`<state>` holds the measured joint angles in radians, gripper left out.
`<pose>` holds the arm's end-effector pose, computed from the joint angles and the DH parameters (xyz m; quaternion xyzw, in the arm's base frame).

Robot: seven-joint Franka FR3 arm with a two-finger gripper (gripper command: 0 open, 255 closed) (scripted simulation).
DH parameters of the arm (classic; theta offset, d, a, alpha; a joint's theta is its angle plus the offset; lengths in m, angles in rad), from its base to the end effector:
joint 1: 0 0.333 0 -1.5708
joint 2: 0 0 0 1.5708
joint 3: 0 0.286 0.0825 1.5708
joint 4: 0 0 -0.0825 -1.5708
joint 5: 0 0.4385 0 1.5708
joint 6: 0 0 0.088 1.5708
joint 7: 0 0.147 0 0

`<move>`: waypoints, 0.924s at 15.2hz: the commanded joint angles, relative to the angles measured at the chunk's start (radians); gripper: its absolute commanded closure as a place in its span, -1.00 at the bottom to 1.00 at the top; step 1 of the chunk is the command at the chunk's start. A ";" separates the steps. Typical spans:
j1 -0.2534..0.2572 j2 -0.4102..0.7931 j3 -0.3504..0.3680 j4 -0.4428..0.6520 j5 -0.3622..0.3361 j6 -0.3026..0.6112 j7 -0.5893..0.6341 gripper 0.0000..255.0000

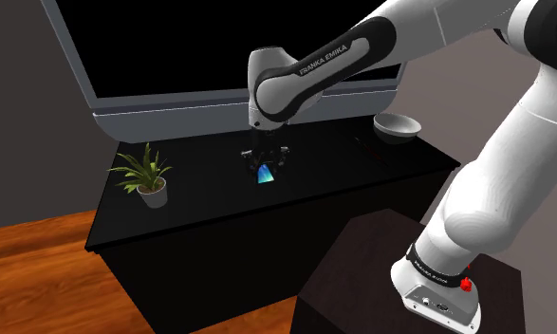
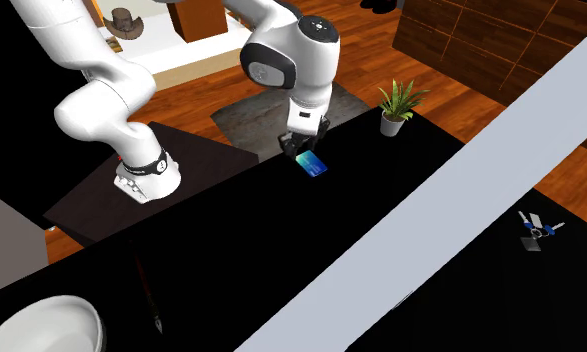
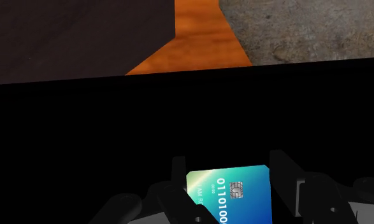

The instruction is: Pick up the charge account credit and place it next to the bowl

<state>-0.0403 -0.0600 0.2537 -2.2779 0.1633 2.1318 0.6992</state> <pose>0.5256 0.1256 0.2705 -0.9556 0.2852 0.0653 0.0343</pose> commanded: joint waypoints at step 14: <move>-0.005 -0.084 -0.010 0.121 0.004 -0.204 0.010 1.00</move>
<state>-0.0448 -0.1367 0.2445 -2.1659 0.1664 1.9441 0.7085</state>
